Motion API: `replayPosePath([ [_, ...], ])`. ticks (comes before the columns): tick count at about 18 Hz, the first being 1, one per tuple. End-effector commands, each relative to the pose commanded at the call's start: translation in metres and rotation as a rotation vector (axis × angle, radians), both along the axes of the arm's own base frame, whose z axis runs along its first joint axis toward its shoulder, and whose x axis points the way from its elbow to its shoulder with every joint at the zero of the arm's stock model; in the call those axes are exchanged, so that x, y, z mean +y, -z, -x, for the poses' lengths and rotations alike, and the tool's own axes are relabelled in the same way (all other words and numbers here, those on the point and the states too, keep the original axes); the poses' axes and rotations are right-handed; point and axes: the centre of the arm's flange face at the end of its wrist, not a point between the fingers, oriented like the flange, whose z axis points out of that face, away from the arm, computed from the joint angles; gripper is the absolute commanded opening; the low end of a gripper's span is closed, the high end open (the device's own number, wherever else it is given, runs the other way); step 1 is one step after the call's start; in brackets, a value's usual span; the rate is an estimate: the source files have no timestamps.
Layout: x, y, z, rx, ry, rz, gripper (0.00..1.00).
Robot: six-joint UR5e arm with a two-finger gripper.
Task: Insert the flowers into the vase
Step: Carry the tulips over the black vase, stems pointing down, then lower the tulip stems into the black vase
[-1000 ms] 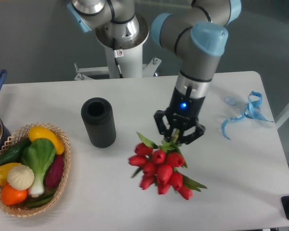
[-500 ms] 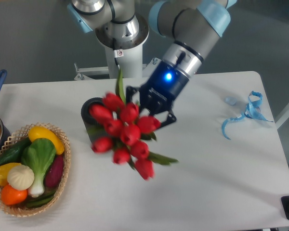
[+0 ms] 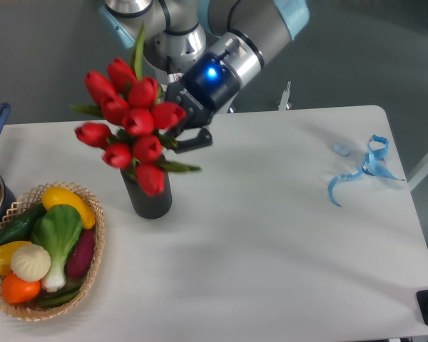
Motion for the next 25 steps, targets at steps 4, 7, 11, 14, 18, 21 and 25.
replayPosePath([
  [4,-0.008,0.016,-0.015,0.027,0.016,-0.014,0.00],
  [7,-0.012,0.031,-0.021,0.034,0.021,-0.012,0.00],
  [11,-0.019,0.050,-0.029,0.059,0.032,-0.020,0.00],
  [14,-0.025,0.059,-0.024,0.064,0.017,-0.019,0.00],
  [18,-0.032,0.089,-0.031,0.099,0.032,-0.025,0.00],
  [21,-0.038,0.107,-0.031,0.126,0.035,-0.034,0.00],
  [25,-0.037,0.130,-0.027,0.113,0.045,-0.025,0.01],
])
